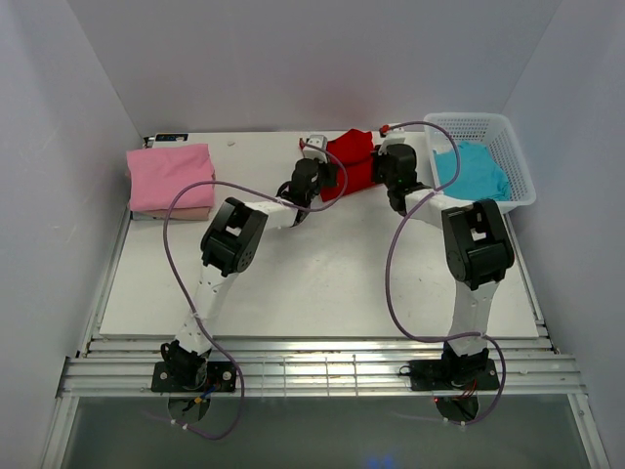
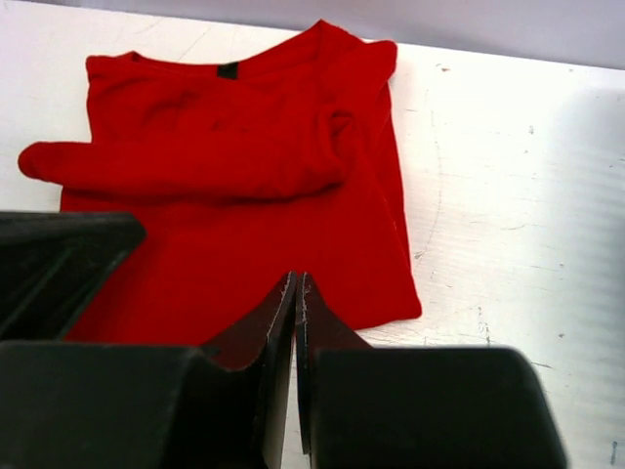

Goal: Fold and stack the t-shirts
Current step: Fold the tshirt

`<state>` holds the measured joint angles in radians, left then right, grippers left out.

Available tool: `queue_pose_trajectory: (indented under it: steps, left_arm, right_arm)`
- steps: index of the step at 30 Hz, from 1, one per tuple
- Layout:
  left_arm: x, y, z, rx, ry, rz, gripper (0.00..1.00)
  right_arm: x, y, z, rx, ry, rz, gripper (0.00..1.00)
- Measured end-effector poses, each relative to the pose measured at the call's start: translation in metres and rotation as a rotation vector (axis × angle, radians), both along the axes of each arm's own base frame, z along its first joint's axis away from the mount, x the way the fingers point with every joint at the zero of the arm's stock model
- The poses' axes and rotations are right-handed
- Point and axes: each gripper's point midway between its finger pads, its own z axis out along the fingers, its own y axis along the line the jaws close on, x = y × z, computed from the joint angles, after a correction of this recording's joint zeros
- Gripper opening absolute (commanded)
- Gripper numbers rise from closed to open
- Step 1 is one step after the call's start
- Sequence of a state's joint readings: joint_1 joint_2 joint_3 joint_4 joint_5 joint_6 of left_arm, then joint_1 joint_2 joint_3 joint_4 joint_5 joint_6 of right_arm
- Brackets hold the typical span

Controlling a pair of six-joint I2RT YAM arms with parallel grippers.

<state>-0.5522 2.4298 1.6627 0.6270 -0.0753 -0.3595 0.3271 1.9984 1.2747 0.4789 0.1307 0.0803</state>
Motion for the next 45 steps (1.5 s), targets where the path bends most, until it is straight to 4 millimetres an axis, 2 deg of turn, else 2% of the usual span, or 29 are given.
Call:
queue_pose_trajectory:
  steps: [4,9,15,18,21,23,27,33,36,39,45]
  left_arm:
    - [-0.004,-0.006,-0.017,-0.013,0.050,-0.032,0.00]
    - [-0.008,-0.009,-0.032,-0.014,0.106,-0.044,0.00]
    - [-0.021,-0.003,-0.060,-0.004,0.181,-0.044,0.00]
    - [-0.028,0.000,-0.060,-0.005,0.198,-0.043,0.00]
    - [-0.043,0.003,-0.061,0.004,0.222,-0.046,0.00]
    - [-0.058,0.004,-0.063,0.016,0.238,-0.052,0.00]
    - [-0.101,0.004,-0.064,0.047,0.276,-0.077,0.00]
    - [-0.184,-0.004,-0.066,0.113,0.319,-0.138,0.00]
    - [-0.226,-0.008,-0.067,0.142,0.328,-0.169,0.00]
    - [-0.261,-0.005,-0.068,0.159,0.340,-0.186,0.00]
    - [-0.307,0.007,-0.068,0.168,0.354,-0.190,0.00]
  right_arm:
    - [-0.002,-0.003,0.008,-0.006,-0.008,-0.021,0.08]
    - [-0.006,-0.004,0.001,-0.032,0.018,-0.040,0.08]
    - [-0.025,-0.003,0.000,-0.064,0.041,-0.053,0.08]
    - [-0.038,-0.002,0.008,-0.070,0.034,-0.058,0.08]
    - [-0.050,-0.002,0.021,-0.072,0.020,-0.063,0.08]
    - [-0.062,-0.003,0.028,-0.075,0.016,-0.064,0.08]
    - [-0.082,-0.001,0.040,-0.080,0.015,-0.056,0.08]
    - [-0.123,0.009,0.055,-0.062,0.038,0.001,0.08]
    - [-0.148,0.022,0.053,-0.028,0.077,0.069,0.08]
    - [-0.174,0.031,0.032,0.001,0.148,0.136,0.08]
    - [-0.238,0.035,-0.042,-0.012,0.374,0.221,0.08]
